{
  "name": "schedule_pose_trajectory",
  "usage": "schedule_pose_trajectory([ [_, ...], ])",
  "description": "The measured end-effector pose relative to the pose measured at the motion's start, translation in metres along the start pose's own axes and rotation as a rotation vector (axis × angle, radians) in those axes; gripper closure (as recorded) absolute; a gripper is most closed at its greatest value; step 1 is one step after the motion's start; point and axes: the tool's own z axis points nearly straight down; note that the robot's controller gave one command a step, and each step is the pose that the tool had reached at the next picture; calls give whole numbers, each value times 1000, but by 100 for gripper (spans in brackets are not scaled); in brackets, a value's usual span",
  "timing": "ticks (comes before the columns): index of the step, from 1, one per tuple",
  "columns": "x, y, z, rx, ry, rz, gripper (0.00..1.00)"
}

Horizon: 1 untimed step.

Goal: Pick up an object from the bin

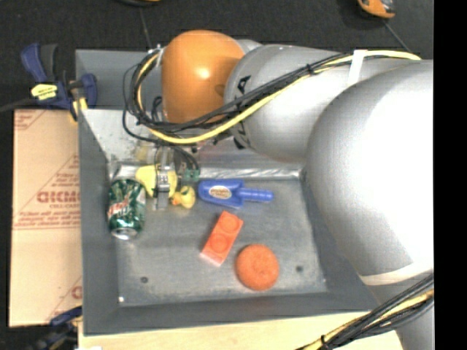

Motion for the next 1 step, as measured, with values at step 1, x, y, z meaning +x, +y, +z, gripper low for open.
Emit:
schedule_pose_trajectory([
  [1, -2, -1, -6, -2, -8, 3, 0],
])
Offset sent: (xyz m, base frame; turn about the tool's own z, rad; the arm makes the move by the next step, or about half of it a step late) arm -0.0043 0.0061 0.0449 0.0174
